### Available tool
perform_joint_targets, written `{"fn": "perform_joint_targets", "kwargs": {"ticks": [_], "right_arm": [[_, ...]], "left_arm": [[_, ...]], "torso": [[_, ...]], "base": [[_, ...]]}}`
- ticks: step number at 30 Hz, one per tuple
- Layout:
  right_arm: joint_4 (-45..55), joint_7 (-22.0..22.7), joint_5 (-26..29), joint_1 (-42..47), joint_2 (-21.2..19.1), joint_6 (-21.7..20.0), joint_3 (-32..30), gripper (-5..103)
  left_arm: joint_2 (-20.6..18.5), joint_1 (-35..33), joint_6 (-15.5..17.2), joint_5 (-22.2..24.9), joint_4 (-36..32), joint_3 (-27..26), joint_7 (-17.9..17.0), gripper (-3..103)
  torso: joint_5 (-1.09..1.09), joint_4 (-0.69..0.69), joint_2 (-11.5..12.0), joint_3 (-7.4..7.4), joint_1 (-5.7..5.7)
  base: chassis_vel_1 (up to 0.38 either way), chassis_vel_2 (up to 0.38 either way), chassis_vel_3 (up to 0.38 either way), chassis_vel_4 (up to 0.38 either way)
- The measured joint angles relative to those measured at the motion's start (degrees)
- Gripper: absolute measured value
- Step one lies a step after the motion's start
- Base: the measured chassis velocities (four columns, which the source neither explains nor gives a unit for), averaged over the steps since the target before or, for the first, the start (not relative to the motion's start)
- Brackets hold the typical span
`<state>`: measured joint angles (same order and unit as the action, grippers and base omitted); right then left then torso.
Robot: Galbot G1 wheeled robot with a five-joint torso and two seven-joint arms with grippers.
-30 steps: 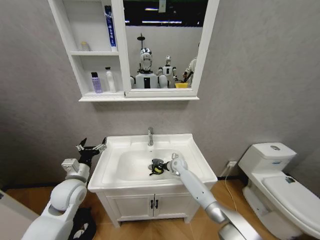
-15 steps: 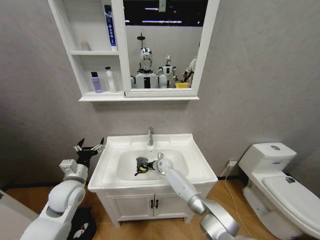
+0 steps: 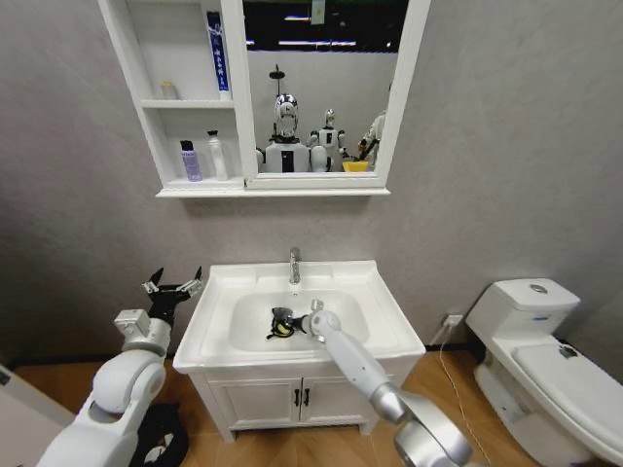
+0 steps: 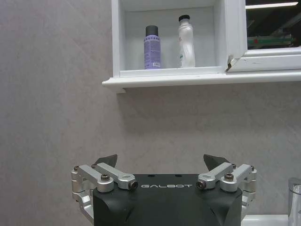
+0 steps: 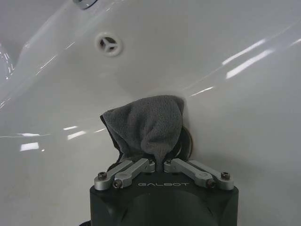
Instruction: Move facial cleanser and shampoo from washbasin to cabinet, then wipe washbasin with towel.
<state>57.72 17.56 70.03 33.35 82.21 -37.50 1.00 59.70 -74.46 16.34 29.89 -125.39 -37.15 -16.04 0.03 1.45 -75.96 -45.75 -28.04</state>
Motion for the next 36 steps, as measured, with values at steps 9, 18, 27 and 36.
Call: {"fn": "perform_joint_targets", "kwargs": {"ticks": [9,18,27,36], "right_arm": [[18.51,12.58,8.23,8.3,-10.69,-0.6,-2.43,3],[27.19,15.17,10.69,12.01,-21.8,0.0,-6.68,3],[31.18,8.58,3.78,11.81,-25.55,3.21,-7.45,3],[34.47,4.94,0.05,10.06,-26.6,5.85,-7.7,3]], "left_arm": [[0.0,0.78,0.01,-0.02,0.06,0.8,0.69,100],[0.37,1.53,-0.09,-0.28,0.44,1.68,1.5,100],[0.61,2.22,-0.1,-0.06,0.6,2.05,1.51,100],[0.98,2.05,-0.1,-0.12,0.24,2.07,1.75,100]], "torso": [[-0.02,0.03,0.01,-0.02,-0.01],[0.01,-0.08,0.0,0.0,0.0],[-0.04,0.07,0.01,-0.01,-0.01],[-0.03,0.01,0.01,-0.02,-0.01]], "base": [[0.0,0.0,0.0,0.0],[0.0,0.0,0.0,0.0],[0.005,0.007,0.002,0.001],[0.0,0.0,0.0,0.0]]}}
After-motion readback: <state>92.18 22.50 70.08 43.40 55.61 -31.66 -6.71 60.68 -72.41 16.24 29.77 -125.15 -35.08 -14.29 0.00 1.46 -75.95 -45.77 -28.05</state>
